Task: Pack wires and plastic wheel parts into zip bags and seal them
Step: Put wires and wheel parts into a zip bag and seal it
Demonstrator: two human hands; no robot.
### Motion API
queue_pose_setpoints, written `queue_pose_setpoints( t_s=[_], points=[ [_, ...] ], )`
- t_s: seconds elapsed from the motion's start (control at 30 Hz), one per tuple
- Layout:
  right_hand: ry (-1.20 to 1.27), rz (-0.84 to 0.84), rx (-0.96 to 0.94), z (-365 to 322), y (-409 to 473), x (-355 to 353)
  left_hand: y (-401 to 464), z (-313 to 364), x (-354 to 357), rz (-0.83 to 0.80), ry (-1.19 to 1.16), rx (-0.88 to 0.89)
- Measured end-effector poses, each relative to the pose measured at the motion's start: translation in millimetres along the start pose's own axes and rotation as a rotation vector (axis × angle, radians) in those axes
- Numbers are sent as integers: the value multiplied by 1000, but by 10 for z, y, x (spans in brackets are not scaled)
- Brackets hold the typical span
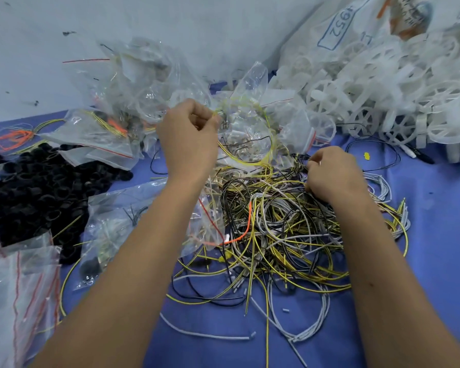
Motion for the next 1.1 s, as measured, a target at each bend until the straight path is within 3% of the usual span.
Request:
queue_pose_setpoints(
  t_s=[0.13, 0.23, 0.3, 0.37, 0.5, 0.63, 1.1],
  points=[
    [232, 274, -168, -195, -99, -174, 84, -54, -256, 140, -145, -4],
    [695, 4, -304, -447, -233, -72, 48, -86, -296, 103, -249, -5],
    [737, -150, -392, -574, -326, 49, -25, -85, -288, 52, -282, 18],
    [683, -197, -463, -619, -362, 142, -104, -124, -278, 7, -300, 14],
    [836, -407, -419, -635, -396, 229, -228, -257, -275, -59, -286, -33],
    [972, -509, -383, -621, -416, 235, -301, -323, -262, -142, -250, -64],
    [1422, -365, -149, -490, -334, 21, -494, -345, -309, 239, -386, -276]
  ],
)
Point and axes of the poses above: each hand's wrist, its own y-axis towards the middle knuckle, its own x-axis out of the palm, z = x × y, the point moved 5 cm from there along y, towards the middle knuckle, and after that the axes turned 9 degrees about x, right-handed, at the moved point
